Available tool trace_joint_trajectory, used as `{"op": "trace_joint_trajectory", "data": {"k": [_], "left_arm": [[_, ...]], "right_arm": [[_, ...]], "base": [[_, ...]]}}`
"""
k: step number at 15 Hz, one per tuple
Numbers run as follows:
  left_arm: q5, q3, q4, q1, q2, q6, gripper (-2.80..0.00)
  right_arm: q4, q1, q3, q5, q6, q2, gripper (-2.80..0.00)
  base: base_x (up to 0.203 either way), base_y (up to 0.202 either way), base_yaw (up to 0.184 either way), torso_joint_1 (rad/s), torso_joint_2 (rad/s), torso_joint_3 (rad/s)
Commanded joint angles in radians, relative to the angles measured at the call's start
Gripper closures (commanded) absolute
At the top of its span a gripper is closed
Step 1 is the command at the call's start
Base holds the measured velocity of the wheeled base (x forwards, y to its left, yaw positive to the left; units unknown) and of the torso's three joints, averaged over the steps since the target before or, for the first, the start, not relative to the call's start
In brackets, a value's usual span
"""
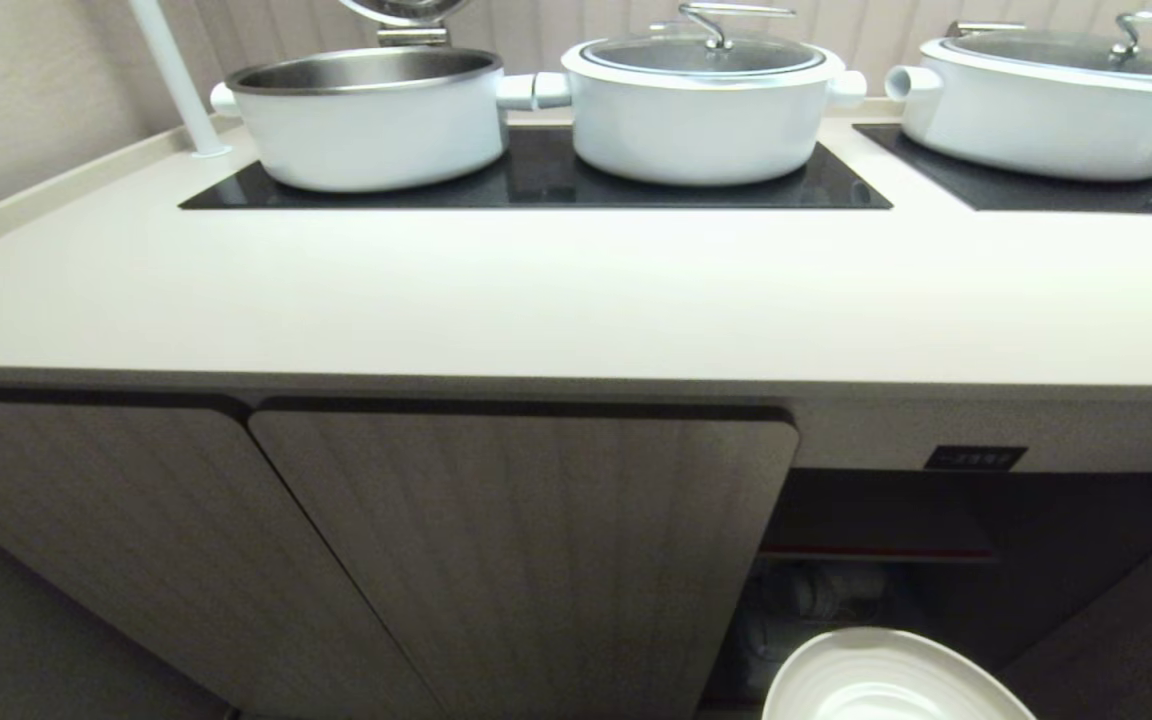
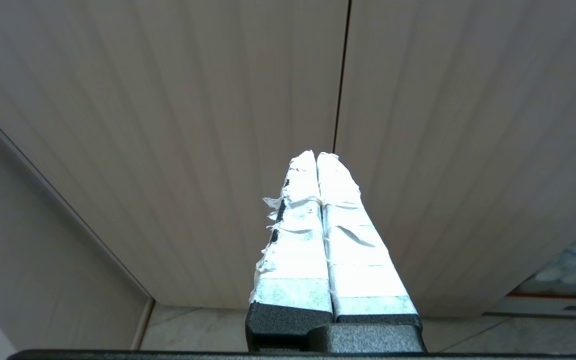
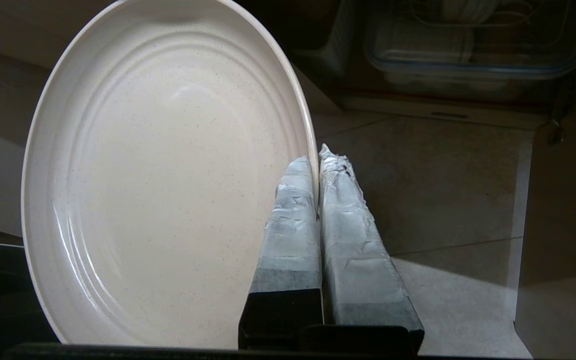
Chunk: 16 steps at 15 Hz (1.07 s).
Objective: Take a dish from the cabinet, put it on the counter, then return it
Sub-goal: Place it on the table
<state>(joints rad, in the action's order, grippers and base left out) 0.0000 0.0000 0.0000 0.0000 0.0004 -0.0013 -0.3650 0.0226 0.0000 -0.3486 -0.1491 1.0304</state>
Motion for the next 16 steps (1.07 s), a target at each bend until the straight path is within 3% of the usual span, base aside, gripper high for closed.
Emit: {"op": "trace_joint_trajectory", "data": {"k": [1,16], "left_arm": [[0.0,0.0,0.0,0.0,0.0,0.0,0.0],[0.0,0.0,0.0,0.0,0.0,0.0,0.0]], "right_arm": [[-0.003,0.0,0.0,-0.009,-0.001,0.002,0.0],[-0.011,-0.001,0.0,-0.021,0.0,0.008,0.0]], "base": [[0.0,0.0,0.0,0.221,-0.5,-0.277],[0.0,0.0,0.0,0.255,-0.55,-0.297]]}}
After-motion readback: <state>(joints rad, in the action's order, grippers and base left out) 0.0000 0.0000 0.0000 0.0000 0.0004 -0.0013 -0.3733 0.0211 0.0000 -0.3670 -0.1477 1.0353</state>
